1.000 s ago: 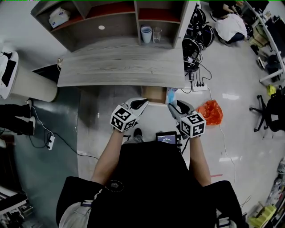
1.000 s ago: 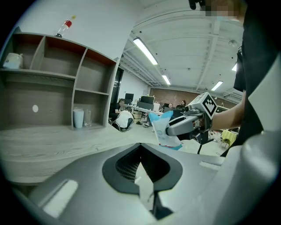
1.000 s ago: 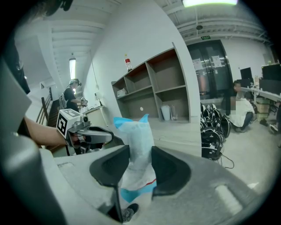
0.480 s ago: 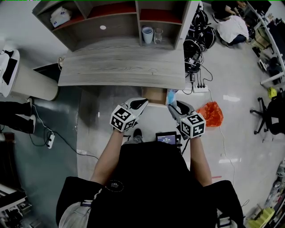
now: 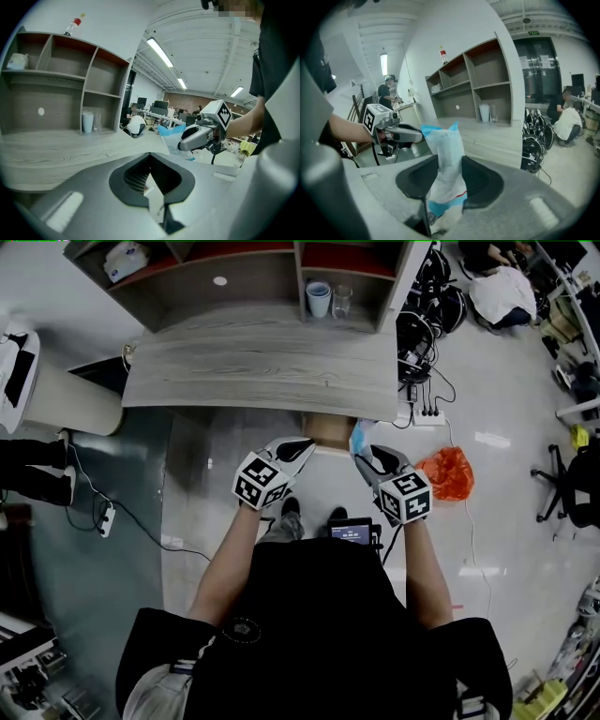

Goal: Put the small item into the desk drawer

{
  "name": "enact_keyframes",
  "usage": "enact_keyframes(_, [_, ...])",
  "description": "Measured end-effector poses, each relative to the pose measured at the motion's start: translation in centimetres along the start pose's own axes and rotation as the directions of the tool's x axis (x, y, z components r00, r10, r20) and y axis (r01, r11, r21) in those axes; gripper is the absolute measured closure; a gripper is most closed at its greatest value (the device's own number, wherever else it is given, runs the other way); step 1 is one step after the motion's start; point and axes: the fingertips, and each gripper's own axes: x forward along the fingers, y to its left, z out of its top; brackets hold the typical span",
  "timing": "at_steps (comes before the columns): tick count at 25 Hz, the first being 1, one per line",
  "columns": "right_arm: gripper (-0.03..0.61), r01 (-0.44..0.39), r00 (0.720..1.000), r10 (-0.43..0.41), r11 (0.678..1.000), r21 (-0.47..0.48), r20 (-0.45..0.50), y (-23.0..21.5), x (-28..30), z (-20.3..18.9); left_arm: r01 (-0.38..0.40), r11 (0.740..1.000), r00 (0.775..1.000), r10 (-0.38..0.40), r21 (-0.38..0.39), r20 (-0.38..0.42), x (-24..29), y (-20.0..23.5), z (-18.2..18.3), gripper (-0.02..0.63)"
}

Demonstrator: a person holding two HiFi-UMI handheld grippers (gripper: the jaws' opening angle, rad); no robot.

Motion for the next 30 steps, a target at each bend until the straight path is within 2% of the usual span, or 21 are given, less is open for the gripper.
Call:
enact_keyframes(8, [0.416, -0.071, 0.995, 0.066, 0.995, -0.075, -0.07, -0.4, 2.6, -0.5, -0.018, 1.0, 1.0, 0.018, -0.024, -0.024, 0.7, 1.1, -1.0, 0.612])
enact_keyframes(17, [0.416, -0.153, 0.973, 0.114, 0.969, -0.193, -0.2, -1.1, 7.0, -2.8, -0.035, 0.998, 0.998, 0.033, -0.058, -0.045, 1.8, 2.7, -3.2, 0.612])
enact_keyframes(30, [0.416, -0.228, 0.921, 0.094, 0.916, -0.33, -0.377, -2.4, 13.9, -7.0, -0.067, 0.99, 0.995, 0.058, -0.123, -0.08, 3.6, 5.3, -7.8, 0.612])
